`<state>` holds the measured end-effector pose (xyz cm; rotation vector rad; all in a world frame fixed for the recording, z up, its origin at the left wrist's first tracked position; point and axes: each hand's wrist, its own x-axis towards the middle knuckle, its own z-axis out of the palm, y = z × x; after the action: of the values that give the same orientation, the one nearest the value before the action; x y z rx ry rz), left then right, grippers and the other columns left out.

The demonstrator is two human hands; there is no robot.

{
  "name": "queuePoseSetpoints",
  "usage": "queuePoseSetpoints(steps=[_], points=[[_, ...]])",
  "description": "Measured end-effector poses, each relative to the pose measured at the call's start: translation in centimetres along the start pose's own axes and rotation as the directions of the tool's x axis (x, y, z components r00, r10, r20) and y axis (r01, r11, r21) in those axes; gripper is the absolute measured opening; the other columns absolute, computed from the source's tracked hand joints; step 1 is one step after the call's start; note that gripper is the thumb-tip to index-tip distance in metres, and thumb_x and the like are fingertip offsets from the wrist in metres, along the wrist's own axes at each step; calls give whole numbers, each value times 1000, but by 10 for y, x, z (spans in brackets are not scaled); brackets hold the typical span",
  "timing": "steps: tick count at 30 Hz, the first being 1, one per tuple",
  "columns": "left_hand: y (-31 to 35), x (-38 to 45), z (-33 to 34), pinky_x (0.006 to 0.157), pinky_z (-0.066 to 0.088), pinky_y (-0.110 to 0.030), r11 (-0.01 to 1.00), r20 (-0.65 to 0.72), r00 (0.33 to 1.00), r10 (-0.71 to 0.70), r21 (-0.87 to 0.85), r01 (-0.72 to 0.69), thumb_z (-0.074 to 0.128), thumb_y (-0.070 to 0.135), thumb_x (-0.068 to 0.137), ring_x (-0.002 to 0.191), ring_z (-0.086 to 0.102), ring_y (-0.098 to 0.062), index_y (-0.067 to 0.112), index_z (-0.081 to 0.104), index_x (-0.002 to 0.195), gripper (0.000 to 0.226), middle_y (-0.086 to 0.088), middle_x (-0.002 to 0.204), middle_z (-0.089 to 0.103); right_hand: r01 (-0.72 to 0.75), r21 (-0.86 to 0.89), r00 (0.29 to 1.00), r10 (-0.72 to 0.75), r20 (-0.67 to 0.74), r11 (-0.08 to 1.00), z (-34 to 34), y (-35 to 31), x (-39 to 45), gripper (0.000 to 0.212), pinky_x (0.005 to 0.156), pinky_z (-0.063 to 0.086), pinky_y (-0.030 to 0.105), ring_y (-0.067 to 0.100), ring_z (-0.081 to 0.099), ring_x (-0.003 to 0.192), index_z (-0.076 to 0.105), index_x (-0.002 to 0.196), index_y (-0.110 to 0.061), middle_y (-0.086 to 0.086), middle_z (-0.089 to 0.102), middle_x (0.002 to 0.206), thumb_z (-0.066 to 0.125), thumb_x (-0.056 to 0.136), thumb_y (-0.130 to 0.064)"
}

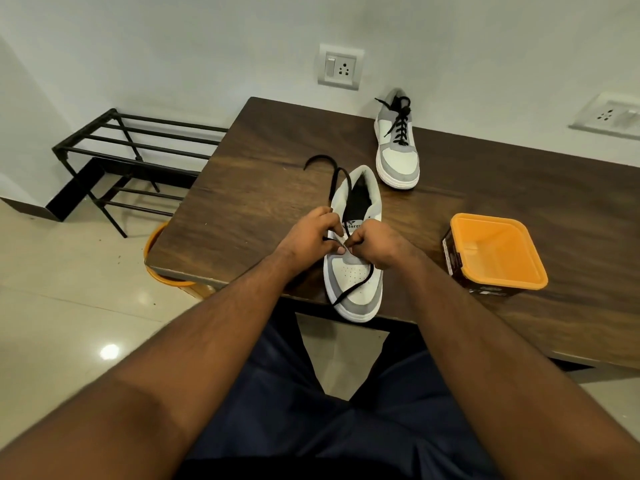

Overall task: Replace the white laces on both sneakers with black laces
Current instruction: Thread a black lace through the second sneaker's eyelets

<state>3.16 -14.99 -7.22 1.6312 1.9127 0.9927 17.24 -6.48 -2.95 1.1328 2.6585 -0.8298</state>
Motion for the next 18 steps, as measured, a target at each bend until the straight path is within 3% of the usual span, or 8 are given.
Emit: queuePoseSetpoints(steps=[4, 8, 10, 12, 15, 18], points=[[1, 2, -2, 82, 48, -23, 1000, 5, 1000, -18, 1, 18, 86, 8, 66, 94, 50, -8, 20, 59, 82, 34, 5, 107, 50, -41, -5, 994, 41, 101, 999, -6, -7, 4, 15, 40, 39, 13, 10, 48, 54, 71, 93, -7, 4, 60, 75, 57, 91, -4], [1, 3, -6, 90, 49, -31, 1000, 64, 998, -1, 12, 1, 86, 10, 68, 97, 51, -9, 21, 60, 86, 33, 5, 109, 50, -133, -86, 965, 149, 215, 987, -3, -16, -1, 13, 40, 47, 23, 19, 52, 70, 53, 101, -12, 2, 45, 88, 46, 95, -3], [2, 3, -9, 90, 49, -31, 1000, 118, 993, 7, 29, -11, 87, 12, 66, 97, 51, -10, 17, 61, 90, 36, 5, 108, 49, -75, -253, 979, 118, 163, 965, -2, -21, -10, 18, 53, 54, 34, 28, 58, 85, 51, 114, -9, 4, 40, 104, 50, 96, -9], [6, 1, -10, 87, 47, -28, 1000, 152, 988, 1, 27, -5, 90, 19, 63, 98, 50, -10, 14, 60, 93, 43, 6, 108, 48, 20, -486, 999, 4, 49, 874, 0, -23, -15, 31, 70, 51, 43, 32, 58, 98, 49, 126, -10, 7, 35, 122, 51, 97, -21], [11, -6, -5, 92, 49, -35, 999, 140, 990, -27, -39, 33, 92, 26, 61, 104, 54, -15, 13, 59, 100, 52, 4, 114, 54, 90, -681, 982, -179, -61, 727, -10, -21, -16, 33, 62, 45, 40, 29, 57, 100, 48, 130, -14, 4, 28, 141, 46, 98, -22], [10, -9, -1, 90, 51, -48, 995, 141, 988, -67, -60, 76, 92, 30, 61, 102, 58, -21, 13, 58, 101, 56, 0, 112, 59, 61, -755, 960, -246, -135, 653, -39, -11, -10, 31, 60, 44, 41, 30, 54, 107, 47, 129, -14, 3, 19, 152, 41, 99, -16]])
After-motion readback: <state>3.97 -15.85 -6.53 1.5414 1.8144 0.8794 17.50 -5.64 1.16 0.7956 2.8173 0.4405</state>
